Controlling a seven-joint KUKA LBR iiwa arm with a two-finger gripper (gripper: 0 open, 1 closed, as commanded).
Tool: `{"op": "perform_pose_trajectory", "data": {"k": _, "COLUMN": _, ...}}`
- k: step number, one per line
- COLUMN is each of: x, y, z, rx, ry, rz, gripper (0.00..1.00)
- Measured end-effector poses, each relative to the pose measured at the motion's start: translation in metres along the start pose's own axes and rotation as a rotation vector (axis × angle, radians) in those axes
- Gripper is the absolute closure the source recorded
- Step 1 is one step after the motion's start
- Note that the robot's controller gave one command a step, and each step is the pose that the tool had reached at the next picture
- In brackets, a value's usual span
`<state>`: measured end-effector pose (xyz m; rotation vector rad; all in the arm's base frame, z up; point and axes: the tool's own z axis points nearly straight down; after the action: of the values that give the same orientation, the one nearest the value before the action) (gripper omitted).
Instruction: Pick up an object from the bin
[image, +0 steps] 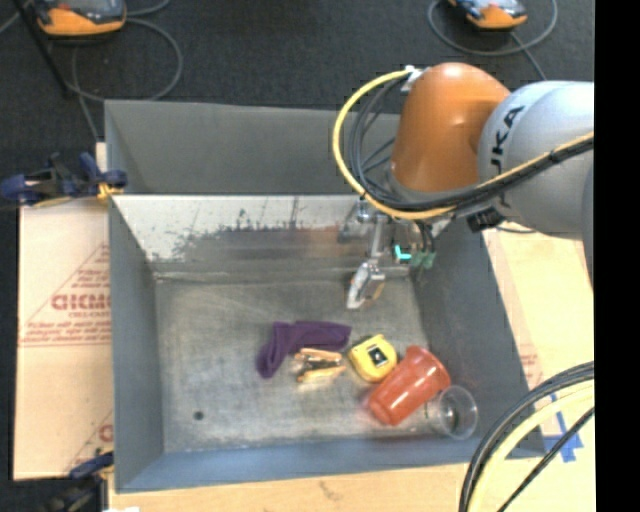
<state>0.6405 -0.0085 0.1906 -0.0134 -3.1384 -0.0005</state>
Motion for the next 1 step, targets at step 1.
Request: {"op": "perform_pose_trajectory", "data": {"k": 1, "x": -0.0017, "y": -0.0001, "z": -0.0047, "rx": 0.000, "ry": -0.008, "rz": 0.000, "gripper": 0.00}}
